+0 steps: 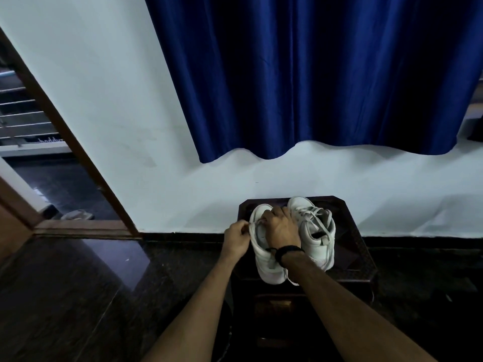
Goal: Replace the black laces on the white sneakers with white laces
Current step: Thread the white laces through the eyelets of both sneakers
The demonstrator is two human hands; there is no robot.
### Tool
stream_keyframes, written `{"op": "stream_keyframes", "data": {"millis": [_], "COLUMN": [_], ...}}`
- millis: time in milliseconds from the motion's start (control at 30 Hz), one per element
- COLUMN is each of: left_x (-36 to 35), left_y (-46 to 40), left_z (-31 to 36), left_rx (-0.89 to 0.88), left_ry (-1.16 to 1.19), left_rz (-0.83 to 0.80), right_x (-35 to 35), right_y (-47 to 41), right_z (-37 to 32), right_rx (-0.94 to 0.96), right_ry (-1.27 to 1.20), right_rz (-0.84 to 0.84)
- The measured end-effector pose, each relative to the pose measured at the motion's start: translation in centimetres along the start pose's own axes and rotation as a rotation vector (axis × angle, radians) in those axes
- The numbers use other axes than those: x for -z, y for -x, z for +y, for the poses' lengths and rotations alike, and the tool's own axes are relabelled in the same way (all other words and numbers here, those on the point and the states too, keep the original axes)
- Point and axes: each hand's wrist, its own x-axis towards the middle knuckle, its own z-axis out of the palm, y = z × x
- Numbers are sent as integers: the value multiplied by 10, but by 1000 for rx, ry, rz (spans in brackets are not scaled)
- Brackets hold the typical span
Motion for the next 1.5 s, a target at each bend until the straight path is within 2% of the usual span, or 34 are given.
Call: {"op": "stream_keyframes", "data": {"millis": [100, 200, 333, 433, 533, 667, 767, 867, 1033, 1100, 1167, 1233, 1267, 1300, 1367, 1433, 1500], "left_x": [10, 27, 47, 49, 42, 20, 7, -2, -10, -13, -13, -5, 0, 5, 9, 12, 18], "left_y": [6, 14, 28, 39, 40, 22, 14, 14, 21, 25, 28, 29, 30, 29, 28, 31, 33], "left_z": [-6, -17, -43, -57, -53, -24, 0, -3, 5, 8, 8, 13, 20, 28, 51, 84, 113], "left_rx": [65, 296, 602, 684, 539, 194, 102, 141, 316, 349, 347, 290, 241, 177, 43, -12, 28], "left_ry": [-33, -91, -84, -133, -265, -30, 59, 60, 35, 54, 48, 41, 61, 106, 298, 533, 708], "left_rz": [162, 334, 330, 301, 246, 110, -19, 92, 199, 217, 279, 396, 452, 477, 382, 91, -206], "right_x": [1, 0, -2, -2, 2, 5, 7, 14, 22, 30, 44, 63, 74, 87, 112, 135, 147], "right_y": [1, 1, 2, 1, 2, 5, 11, 19, 29, 36, 38, 31, 25, 19, 13, 9, 3], "right_z": [0, 1, 2, 1, 1, 0, 1, 13, 31, 34, 37, 42, 43, 41, 32, 19, 7], "right_rx": [-26, -43, -126, -150, -179, -225, -339, -436, -438, -452, -467, -376, -330, -310, -382, -420, -383], "right_ry": [23, 31, 43, 5, -65, -191, -426, -579, -437, -475, -467, -340, -342, -453, -946, -1364, -1552], "right_rz": [8, 12, -31, -42, -58, -52, -39, -129, -489, -585, -603, -543, -506, -483, -434, -475, -494]}}
